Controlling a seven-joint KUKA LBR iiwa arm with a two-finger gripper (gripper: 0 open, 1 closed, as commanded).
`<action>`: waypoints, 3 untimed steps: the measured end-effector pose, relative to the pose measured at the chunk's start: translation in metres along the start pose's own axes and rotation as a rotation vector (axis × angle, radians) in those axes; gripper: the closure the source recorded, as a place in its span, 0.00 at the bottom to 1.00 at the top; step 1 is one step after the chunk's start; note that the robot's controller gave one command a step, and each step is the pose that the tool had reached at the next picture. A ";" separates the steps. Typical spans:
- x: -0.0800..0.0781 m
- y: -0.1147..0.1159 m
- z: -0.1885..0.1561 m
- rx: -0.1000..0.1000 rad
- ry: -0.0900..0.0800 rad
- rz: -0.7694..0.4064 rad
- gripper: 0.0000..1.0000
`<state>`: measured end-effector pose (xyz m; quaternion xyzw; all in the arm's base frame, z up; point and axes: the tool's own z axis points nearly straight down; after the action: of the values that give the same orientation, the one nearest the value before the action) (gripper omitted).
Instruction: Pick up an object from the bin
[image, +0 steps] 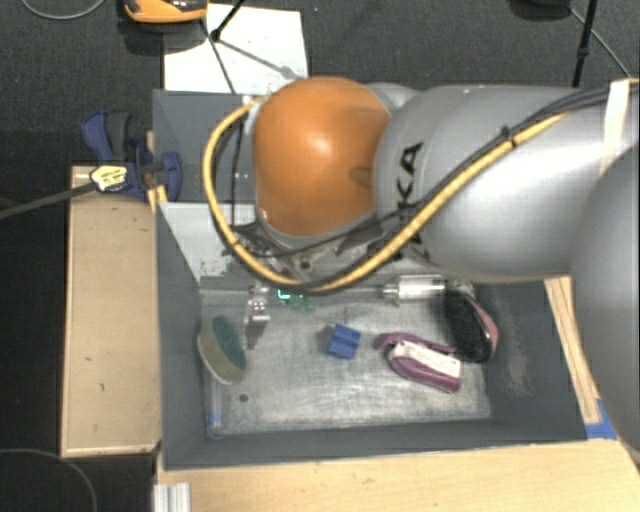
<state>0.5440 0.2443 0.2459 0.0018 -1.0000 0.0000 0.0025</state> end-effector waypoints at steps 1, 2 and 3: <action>0.029 0.001 0.126 0.002 0.001 -0.035 0.00; -0.021 -0.031 0.177 -0.001 -0.010 -0.047 0.00; -0.016 -0.046 0.166 -0.001 -0.005 0.127 0.00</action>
Offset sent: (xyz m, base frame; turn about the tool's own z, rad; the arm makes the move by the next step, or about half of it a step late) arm -0.0273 0.0015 -0.1210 -0.0367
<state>0.5591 0.1984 0.0802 -0.0616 -0.9981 -0.0001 -0.0002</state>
